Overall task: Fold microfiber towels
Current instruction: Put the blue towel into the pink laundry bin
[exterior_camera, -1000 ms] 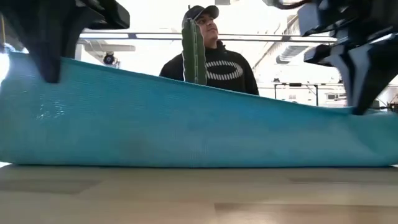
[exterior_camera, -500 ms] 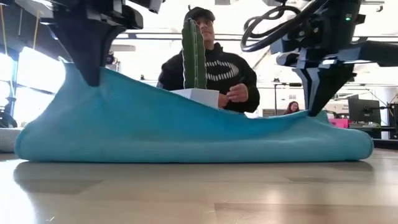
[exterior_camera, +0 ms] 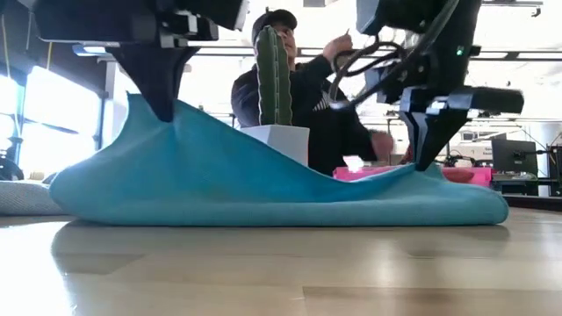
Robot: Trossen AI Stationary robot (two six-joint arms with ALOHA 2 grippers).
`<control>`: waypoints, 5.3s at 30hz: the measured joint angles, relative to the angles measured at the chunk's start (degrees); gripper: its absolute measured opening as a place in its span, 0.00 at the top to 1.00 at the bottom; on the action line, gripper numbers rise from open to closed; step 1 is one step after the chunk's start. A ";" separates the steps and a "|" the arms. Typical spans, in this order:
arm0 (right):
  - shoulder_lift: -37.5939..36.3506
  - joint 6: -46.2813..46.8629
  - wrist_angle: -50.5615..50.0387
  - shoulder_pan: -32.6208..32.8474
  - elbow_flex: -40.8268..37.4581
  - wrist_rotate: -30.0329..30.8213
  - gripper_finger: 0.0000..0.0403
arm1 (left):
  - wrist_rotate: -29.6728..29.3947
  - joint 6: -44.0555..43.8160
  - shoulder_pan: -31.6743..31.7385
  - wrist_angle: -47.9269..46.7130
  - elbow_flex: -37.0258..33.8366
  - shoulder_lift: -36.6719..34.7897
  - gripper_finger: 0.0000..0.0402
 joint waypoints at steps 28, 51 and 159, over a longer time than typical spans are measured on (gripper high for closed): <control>-0.07 -18.36 10.71 -18.52 -1.88 -1.53 1.00 | -5.98 6.82 14.98 5.36 -14.48 -2.07 1.00; 3.77 -16.03 9.14 -20.50 -1.56 -5.39 0.72 | -6.52 6.44 17.34 7.39 -17.94 -1.90 1.00; -23.50 58.65 45.00 -4.16 -36.42 -11.81 0.38 | 11.22 -7.80 -3.28 74.62 -59.70 -26.19 0.70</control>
